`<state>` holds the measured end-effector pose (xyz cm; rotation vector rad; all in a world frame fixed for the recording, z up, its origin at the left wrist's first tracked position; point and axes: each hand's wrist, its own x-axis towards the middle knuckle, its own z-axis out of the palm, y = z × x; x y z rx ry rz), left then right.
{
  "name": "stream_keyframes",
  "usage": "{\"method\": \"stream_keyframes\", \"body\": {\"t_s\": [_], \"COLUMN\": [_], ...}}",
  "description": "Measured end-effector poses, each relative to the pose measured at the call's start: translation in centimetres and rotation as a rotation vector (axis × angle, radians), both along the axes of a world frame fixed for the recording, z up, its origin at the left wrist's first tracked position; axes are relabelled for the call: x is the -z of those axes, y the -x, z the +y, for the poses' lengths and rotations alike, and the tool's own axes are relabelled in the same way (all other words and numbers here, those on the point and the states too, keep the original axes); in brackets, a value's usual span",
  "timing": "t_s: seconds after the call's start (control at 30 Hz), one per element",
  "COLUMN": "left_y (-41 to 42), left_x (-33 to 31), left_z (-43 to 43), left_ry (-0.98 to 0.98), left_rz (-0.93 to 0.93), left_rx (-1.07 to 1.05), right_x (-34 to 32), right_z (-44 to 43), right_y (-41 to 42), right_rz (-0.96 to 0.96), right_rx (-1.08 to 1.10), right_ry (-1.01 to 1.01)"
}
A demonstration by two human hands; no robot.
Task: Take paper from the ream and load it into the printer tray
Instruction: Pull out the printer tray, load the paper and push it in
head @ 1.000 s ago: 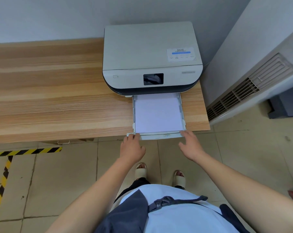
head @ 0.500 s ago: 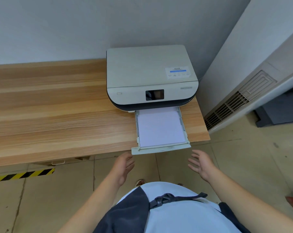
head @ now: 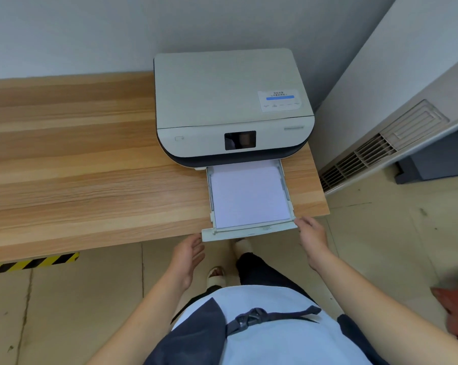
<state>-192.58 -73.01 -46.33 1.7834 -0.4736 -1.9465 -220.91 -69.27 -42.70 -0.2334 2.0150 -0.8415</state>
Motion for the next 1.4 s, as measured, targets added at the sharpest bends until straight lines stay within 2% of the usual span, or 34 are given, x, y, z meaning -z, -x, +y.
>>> {"method": "stream_keyframes", "body": {"t_s": [0.1, 0.17, 0.5, 0.8, 1.4], "left_y": [0.6, 0.9, 4.0, 4.5, 4.8], "left_x": [-0.7, -1.2, -2.8, -3.1, -3.1], "left_z": [-1.1, -2.7, -11.1, -11.5, -13.0], "left_ry": [0.069, 0.096, 0.070, 0.066, -0.066], "left_rz": [-0.154, -0.194, -0.002, -0.047, -0.047], "left_rx": [-0.012, -0.027, 0.027, 0.069, 0.091], "right_x": [-0.3, -0.6, -1.0, -0.4, -1.2], "right_z": [-2.1, -4.0, -11.8, -11.7, -12.4], "right_y": [1.1, 2.0, 5.2, 6.2, 6.9], "right_rz": [0.033, 0.031, -0.175, -0.240, -0.329], "right_rx": [-0.079, -0.102, -0.218, -0.276, -0.359], "right_ry": [-0.001, -0.003, -0.144, -0.100, -0.154]}}
